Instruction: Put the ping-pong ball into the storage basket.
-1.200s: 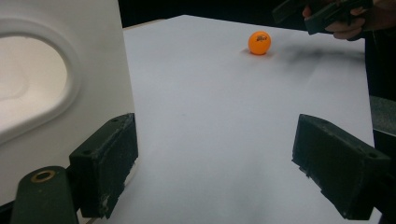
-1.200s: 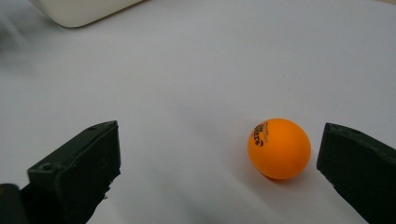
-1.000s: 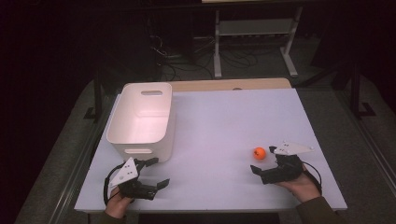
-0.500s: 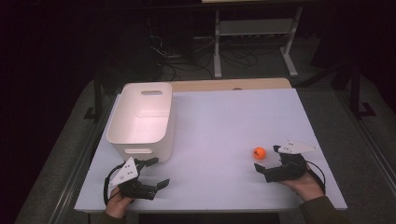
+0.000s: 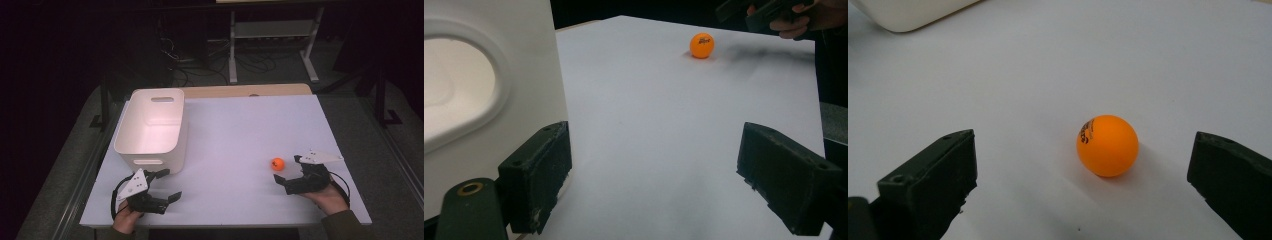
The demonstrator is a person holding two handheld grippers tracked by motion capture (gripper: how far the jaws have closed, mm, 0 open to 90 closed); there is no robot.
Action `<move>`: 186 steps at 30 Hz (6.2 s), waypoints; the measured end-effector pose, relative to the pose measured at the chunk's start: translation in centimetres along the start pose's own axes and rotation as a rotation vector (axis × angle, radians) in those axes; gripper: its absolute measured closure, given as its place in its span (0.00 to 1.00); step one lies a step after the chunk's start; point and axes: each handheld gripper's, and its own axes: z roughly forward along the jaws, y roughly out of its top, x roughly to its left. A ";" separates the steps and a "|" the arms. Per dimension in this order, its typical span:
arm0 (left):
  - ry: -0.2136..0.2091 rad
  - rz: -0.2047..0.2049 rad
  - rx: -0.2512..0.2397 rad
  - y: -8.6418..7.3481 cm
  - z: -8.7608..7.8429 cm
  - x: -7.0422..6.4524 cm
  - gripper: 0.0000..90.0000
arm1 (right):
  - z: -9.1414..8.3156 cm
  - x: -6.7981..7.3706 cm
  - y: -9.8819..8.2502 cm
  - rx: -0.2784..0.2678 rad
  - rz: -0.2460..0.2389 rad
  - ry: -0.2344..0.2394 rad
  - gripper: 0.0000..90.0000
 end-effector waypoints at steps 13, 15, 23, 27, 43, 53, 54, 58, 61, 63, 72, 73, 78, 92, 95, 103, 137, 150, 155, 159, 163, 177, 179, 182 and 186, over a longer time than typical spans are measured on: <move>0.001 -0.004 -0.003 0.0 0.0 0.0 0.16 | 0.8 -0.3 0.8 -0.010 0.007 0.000 0.00; 0.000 -0.004 -0.003 0.0 0.0 0.0 0.16 | 0.9 -0.3 0.8 -0.008 0.009 0.001 0.00; 0.002 -0.002 -0.002 0.0 0.0 0.0 0.16 | 1.3 -0.2 1.0 -0.013 0.011 0.008 0.00; 0.002 -0.003 -0.004 0.0 0.0 0.0 0.16 | 1.4 -0.3 1.2 -0.016 0.014 0.006 0.00; 0.003 -0.007 -0.006 0.0 0.0 0.0 0.16 | 1.9 -0.5 2.1 -0.026 0.030 0.005 0.00; 0.002 -0.010 -0.005 0.0 0.0 0.0 0.16 | 2.0 -0.7 2.6 -0.030 0.035 0.008 0.00; 0.002 -0.009 -0.005 0.0 0.0 0.0 0.16 | 2.0 -0.7 2.6 -0.029 0.034 0.008 0.00; 0.002 -0.010 -0.005 0.0 0.0 0.0 0.16 | 2.2 -0.7 2.8 -0.029 0.030 0.010 0.00; 0.002 -0.010 -0.005 0.0 0.0 0.0 0.16 | 2.3 -0.7 3.0 -0.029 0.029 0.010 0.00; 0.002 -0.010 -0.005 0.0 0.0 0.0 0.16 | 2.4 -0.7 3.1 -0.029 0.028 0.010 0.00; 0.002 -0.010 -0.005 0.0 0.0 0.0 0.16 | 3.1 -1.0 3.7 -0.031 0.018 0.004 0.00; 0.002 -0.010 -0.005 0.0 0.0 0.0 0.16 | 3.2 -1.0 3.7 -0.031 0.019 0.002 0.00; 0.001 -0.009 -0.003 0.0 0.0 0.0 0.16 | 3.4 -1.1 3.7 -0.026 0.013 -0.004 0.00; 0.003 -0.001 0.005 0.0 0.1 0.0 0.16 | 3.9 -1.5 3.5 0.008 0.021 0.006 0.00; 0.002 -0.001 0.000 0.0 0.1 0.0 0.16 | 4.0 -1.3 3.4 0.028 -0.012 -0.027 0.00; 0.002 0.003 0.004 0.0 0.1 0.0 0.16 | 4.4 -1.4 3.2 0.058 0.003 -0.013 0.00; 0.002 0.006 0.003 0.0 0.0 -0.1 0.16 | 5.2 -1.7 2.1 0.157 -0.020 -0.029 0.00; 0.002 0.008 0.003 0.0 0.0 -0.1 0.16 | 5.5 -1.6 1.7 0.196 -0.045 -0.024 0.01; 0.002 0.008 0.003 0.0 0.0 -0.1 0.16 | 5.5 -1.5 1.6 0.207 -0.048 -0.025 0.02; 0.002 0.009 0.003 0.0 0.0 -0.1 0.16 | 5.6 -1.5 1.6 0.217 -0.057 -0.024 0.02; 0.002 0.009 0.003 0.0 0.0 -0.1 0.16 | 5.7 -1.4 1.5 0.232 -0.062 -0.024 0.02; 0.002 0.009 0.003 0.0 0.0 -0.1 0.16 | 5.6 -1.4 1.4 0.250 -0.066 -0.022 0.08; 0.002 0.010 0.003 0.0 0.0 -0.1 0.16 | 5.6 -1.4 1.4 0.250 -0.068 -0.021 0.09; 0.002 0.009 0.003 0.0 0.0 -0.1 0.16 | 5.6 -1.4 1.4 0.249 -0.068 -0.017 0.13; 0.002 0.011 0.003 0.0 0.0 -0.1 0.16 | 5.5 -1.4 1.4 0.245 -0.071 -0.016 0.16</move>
